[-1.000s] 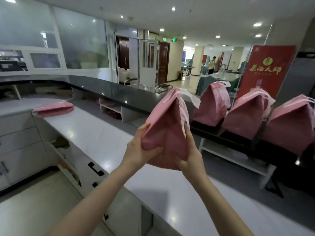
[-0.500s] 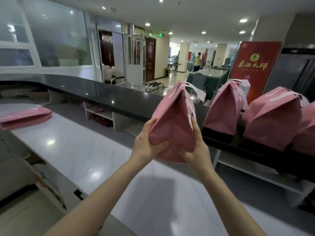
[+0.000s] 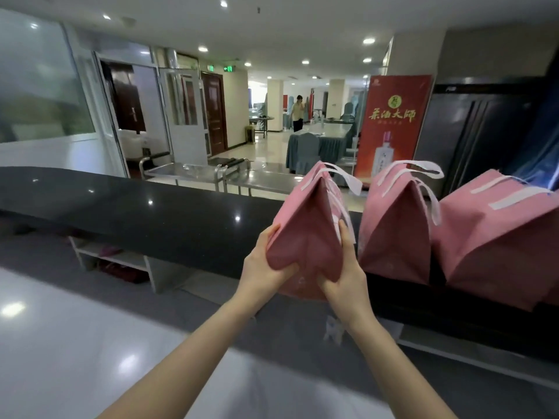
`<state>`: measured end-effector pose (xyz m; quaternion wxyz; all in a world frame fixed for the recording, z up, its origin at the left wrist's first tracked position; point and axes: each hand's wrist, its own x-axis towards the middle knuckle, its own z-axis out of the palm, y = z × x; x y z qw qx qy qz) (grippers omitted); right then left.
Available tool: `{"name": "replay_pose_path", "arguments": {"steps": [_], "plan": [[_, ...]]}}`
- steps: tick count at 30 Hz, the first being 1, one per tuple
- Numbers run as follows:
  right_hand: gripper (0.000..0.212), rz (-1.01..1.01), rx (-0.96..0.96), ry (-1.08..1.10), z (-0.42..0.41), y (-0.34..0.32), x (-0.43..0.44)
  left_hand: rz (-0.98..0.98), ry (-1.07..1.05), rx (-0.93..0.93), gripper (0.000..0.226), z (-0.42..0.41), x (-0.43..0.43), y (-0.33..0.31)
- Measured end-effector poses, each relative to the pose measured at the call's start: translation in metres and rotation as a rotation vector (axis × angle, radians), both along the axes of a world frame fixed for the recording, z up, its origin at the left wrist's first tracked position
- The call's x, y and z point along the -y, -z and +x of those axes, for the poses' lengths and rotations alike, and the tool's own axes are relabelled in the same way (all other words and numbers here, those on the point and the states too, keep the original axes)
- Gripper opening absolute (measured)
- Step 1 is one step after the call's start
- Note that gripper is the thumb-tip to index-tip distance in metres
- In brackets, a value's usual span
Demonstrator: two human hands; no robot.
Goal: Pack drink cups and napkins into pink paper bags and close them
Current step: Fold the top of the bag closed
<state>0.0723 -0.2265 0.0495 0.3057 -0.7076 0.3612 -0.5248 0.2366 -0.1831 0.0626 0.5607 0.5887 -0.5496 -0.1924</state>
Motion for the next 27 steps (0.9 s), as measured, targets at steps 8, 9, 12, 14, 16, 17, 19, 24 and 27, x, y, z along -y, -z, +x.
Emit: {"name": "replay_pose_path", "arguments": {"steps": [8, 9, 12, 14, 16, 17, 19, 24, 27], "plan": [[0.100, 0.015, -0.021, 0.229, 0.024, 0.023, 0.029, 0.000, 0.190, -0.071, 0.091, 0.020, 0.060, 0.030], [0.100, 0.021, -0.019, 0.261, 0.027, 0.024, 0.031, -0.007, 0.211, -0.066, 0.093, 0.022, 0.067, 0.032], [0.098, 0.043, -0.016, 0.331, 0.034, 0.026, 0.041, -0.028, 0.255, -0.014, 0.094, 0.030, 0.088, 0.035], [0.099, 0.066, -0.028, 0.360, 0.035, 0.029, 0.049, -0.036, 0.275, 0.028, 0.091, 0.034, 0.102, 0.039], [0.099, 0.088, -0.050, 0.385, 0.036, 0.033, 0.057, -0.031, 0.295, 0.069, 0.086, 0.037, 0.114, 0.043], [0.099, 0.099, -0.063, 0.398, 0.037, 0.034, 0.060, -0.028, 0.305, 0.080, 0.084, 0.038, 0.119, 0.045], [0.099, 0.124, -0.088, 0.425, 0.039, 0.036, 0.069, -0.012, 0.341, 0.065, 0.080, 0.041, 0.129, 0.046], [0.102, 0.112, -0.145, 0.486, 0.044, 0.038, 0.094, -0.005, 0.403, 0.054, 0.070, 0.047, 0.154, 0.048], [0.103, 0.112, -0.166, 0.516, 0.045, 0.040, 0.107, 0.001, 0.419, 0.050, 0.068, 0.046, 0.167, 0.049]]}}
